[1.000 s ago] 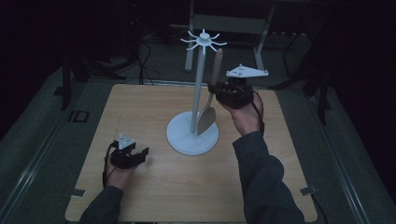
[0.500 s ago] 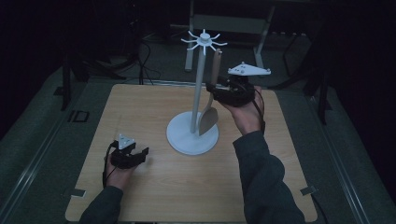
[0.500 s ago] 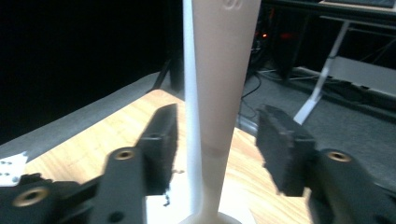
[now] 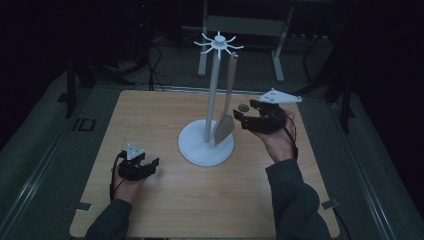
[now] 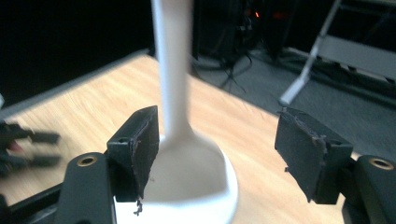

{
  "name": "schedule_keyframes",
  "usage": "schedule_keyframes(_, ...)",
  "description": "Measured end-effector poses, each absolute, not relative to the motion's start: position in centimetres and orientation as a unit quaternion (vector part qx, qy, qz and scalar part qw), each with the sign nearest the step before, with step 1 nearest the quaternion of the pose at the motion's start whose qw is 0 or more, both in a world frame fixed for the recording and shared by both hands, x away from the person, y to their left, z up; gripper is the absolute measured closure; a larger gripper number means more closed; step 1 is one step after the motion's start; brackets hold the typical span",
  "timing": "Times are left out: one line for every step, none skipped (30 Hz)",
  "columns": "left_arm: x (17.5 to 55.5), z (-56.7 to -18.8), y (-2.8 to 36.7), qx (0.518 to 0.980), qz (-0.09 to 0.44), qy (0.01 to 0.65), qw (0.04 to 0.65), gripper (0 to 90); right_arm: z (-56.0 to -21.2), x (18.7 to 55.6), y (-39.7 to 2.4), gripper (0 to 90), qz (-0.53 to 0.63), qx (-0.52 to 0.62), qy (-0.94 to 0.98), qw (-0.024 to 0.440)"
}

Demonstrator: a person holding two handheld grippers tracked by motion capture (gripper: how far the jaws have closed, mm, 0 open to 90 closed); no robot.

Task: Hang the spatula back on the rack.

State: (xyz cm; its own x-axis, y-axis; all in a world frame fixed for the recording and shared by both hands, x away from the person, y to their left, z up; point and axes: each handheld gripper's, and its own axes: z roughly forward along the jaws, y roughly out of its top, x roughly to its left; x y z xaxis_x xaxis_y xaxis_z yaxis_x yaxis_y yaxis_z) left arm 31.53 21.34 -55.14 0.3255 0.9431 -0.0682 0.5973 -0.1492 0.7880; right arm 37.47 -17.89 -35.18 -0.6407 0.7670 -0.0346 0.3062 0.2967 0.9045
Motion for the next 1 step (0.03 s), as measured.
schedule_keyframes(31.54,-55.14,21.32,0.723,0.23,0.533,0.375,39.2,-35.18,37.47,-17.89,30.3,0.479,0.349,0.769,0.24)
